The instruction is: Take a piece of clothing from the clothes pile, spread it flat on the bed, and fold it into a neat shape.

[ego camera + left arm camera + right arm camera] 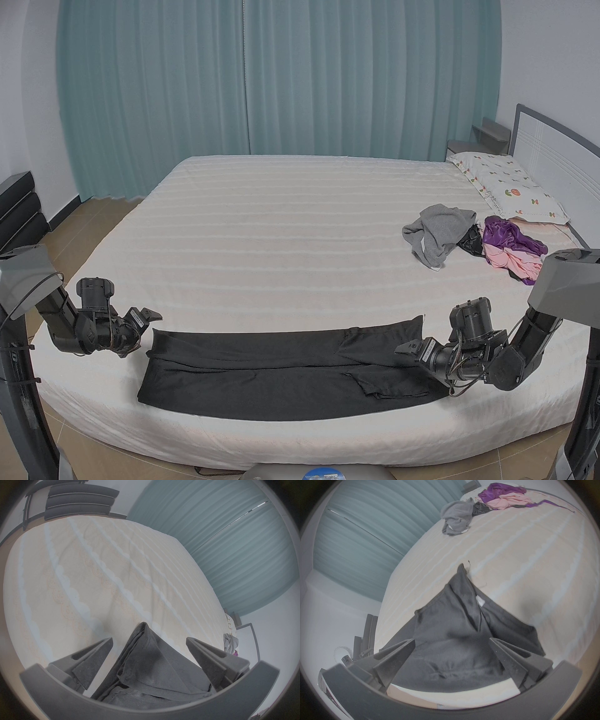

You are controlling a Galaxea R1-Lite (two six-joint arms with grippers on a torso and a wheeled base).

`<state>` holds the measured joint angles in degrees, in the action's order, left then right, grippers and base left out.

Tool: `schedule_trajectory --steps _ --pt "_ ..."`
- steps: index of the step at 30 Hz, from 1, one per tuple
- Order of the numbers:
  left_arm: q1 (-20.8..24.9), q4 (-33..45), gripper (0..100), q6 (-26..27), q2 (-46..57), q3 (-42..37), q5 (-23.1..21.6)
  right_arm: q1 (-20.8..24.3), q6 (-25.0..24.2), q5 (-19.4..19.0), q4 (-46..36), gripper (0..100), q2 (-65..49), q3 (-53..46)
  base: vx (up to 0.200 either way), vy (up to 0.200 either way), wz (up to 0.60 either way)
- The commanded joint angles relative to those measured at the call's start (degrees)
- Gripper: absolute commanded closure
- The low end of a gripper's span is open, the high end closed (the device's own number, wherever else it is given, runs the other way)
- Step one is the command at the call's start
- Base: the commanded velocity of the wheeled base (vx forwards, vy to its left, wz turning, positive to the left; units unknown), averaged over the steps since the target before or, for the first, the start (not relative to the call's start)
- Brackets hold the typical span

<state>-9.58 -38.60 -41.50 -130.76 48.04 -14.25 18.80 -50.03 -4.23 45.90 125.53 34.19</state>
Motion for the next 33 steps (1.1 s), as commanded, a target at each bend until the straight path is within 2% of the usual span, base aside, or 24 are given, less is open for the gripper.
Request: schedule_trajectory --steps 1,13,19,23,25,26,29,33 --pt "-0.3 -0.1 0 0.0 0.2 0.0 -0.1 1.8 -1.6 1.0 0.2 0 -2.0 -2.6 0.0 0.0 0.0" --pt "0.0 -0.1 0 0.9 0.2 0.2 -0.2 1.4 -6.6 0.7 0.4 0 -2.0 -2.5 0.0 0.0 0.0" --pt "0.1 0.0 0 9.8 -0.6 -1.1 -0.2 1.2 -6.5 0.7 0.5 0 -1.8 -2.8 0.0 0.0 0.0" --pt "0.3 -0.1 0 12.7 -1.2 -1.8 -0.6 1.2 -6.5 0.9 3.5 0 -1.3 -3.9 0.0 0.0 0.0" --pt "0.2 -0.3 0 14.6 -1.3 -2.7 -2.4 1.2 -6.6 0.9 5.0 0 -1.1 -4.3 0.0 0.0 0.0" --pt "0.1 -0.5 0 17.2 -1.3 -4.1 -4.6 1.2 -6.5 0.9 6.3 0 -0.8 -4.7 0.0 0.0 0.0" --pt "-0.1 -0.6 0 22.3 -0.9 -6.9 -7.5 1.4 -6.3 1.0 7.4 0 -0.3 -4.8 0.0 0.0 0.0" --pt "0.0 -0.7 0 27.2 -1.3 -8.1 -7.9 1.4 -6.4 0.9 7.4 0 -0.2 -4.8 0.0 0.0 0.0"
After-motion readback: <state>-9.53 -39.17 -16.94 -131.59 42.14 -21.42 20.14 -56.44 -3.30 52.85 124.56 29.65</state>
